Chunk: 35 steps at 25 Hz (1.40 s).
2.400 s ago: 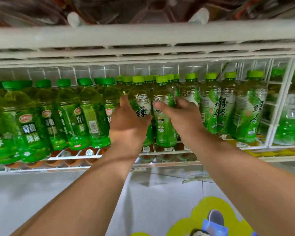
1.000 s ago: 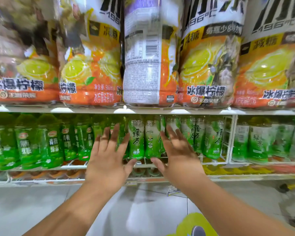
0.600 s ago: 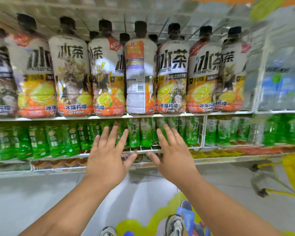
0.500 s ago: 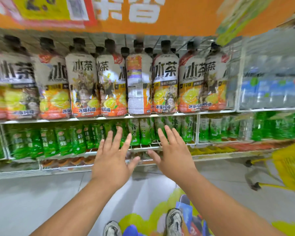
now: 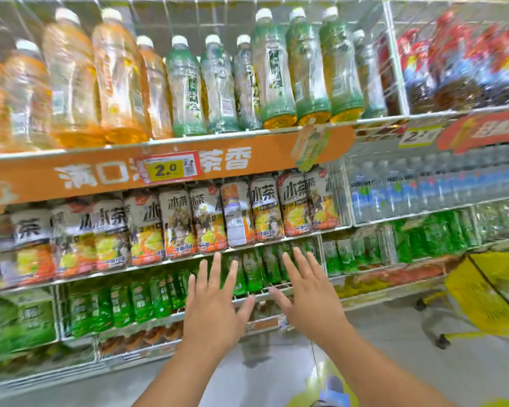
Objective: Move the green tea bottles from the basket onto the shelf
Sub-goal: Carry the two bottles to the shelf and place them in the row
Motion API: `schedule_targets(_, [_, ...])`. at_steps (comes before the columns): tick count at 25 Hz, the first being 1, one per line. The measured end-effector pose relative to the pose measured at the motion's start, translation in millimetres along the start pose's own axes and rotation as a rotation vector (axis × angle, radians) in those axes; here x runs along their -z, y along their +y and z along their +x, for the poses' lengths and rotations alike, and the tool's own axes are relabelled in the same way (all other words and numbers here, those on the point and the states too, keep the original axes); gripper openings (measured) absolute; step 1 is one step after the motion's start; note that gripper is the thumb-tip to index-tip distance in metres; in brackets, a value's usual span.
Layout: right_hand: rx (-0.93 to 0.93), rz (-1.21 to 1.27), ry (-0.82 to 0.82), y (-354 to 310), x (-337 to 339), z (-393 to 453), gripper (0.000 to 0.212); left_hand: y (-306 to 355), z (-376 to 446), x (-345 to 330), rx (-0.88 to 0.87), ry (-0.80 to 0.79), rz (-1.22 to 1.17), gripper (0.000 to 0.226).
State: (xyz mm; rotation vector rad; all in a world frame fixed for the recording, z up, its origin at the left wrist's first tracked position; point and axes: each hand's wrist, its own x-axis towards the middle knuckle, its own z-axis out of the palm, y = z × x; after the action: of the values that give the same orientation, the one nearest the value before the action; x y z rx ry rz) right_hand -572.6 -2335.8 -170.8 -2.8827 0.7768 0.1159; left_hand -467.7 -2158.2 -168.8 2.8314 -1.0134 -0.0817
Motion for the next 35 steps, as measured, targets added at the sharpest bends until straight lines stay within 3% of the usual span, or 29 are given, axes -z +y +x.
schedule_targets(6, [-0.072,0.004,0.058,-10.6,38.1,-11.0,0.083,10.2,15.6,39.4,-0.078,-0.008,-0.006,0.079])
schedule_targets(11, [-0.233,-0.035,0.089,15.8,51.7,-38.3,0.085,38.6,34.3,53.0,-0.258,-0.082,-0.031,0.082])
schedule_targets(19, [-0.436,0.001,0.234,95.4,85.6,-102.4,0.117,134.1,32.5,65.8,-0.496,-0.042,-0.009,0.081])
schedule_targets(21, [-0.459,0.01,0.256,120.3,88.7,-122.8,0.12,166.4,23.9,64.4,-0.526,-0.044,0.008,0.08])
schedule_targets(27, [-0.548,0.017,0.342,234.5,90.7,-203.5,0.084,299.0,-18.9,48.5,-0.592,0.001,0.002,0.081])
schedule_targets(35, [-0.701,-0.027,0.41,392.3,95.8,-326.6,0.084,495.3,-77.8,19.9,-0.75,0.02,-0.007,0.088])
